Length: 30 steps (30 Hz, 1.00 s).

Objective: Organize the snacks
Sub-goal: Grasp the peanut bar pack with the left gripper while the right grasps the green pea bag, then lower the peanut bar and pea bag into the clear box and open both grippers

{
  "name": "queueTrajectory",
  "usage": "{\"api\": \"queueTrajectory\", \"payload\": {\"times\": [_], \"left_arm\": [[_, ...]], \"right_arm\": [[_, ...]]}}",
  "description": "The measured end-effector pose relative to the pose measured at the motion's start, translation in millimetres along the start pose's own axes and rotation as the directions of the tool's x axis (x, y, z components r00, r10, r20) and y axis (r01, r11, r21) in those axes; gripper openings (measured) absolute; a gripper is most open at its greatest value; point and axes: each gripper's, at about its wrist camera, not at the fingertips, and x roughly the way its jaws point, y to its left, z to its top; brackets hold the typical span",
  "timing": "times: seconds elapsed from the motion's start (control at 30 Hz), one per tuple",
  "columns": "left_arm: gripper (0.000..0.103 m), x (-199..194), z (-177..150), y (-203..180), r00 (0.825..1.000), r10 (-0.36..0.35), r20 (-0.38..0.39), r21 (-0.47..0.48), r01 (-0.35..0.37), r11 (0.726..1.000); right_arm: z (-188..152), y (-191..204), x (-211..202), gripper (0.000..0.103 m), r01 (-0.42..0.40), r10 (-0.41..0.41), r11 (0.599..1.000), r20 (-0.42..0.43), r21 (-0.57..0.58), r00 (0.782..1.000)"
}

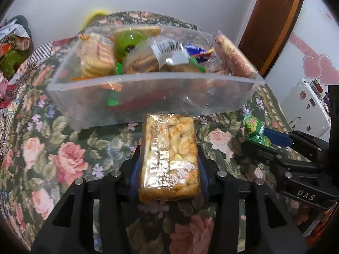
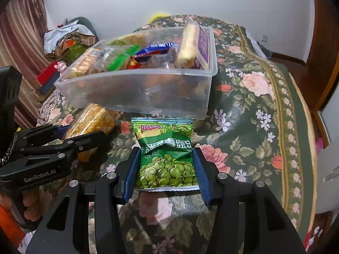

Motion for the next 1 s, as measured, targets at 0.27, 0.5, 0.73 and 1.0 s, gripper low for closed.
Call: {"api": "queueTrajectory", "payload": {"times": [0.27, 0.5, 0.73, 1.0], "left_arm": [[0.046, -54, 9, -6, 0.995, -0.013, 0.095, 0.027, 0.010, 1.000], [0.046, -91, 22, -9, 0.984, -0.004, 0.178, 0.019, 0.000, 1.000], [0.046, -102, 47, -4, 0.971, 0.015, 0.237, 0.010, -0.018, 1.000], [0.046, -86, 72, 11, 0.966, 0.046, 0.253, -0.003, -0.047, 0.999]], "right_arm": [[9, 10, -31, 0.046, -0.015, 0.016, 1.000, 0.071, -0.007, 0.997], [26, 21, -55, 0.046, -0.025, 0.030, 0.999, 0.151, -0.031, 0.988], [55, 28, -66, 0.046, -0.032, 0.041, 0.999, 0.229, -0.043, 0.973], [86, 24, -52, 0.046, -0.033, 0.039, 0.999, 0.255, -0.027, 0.966]]}}
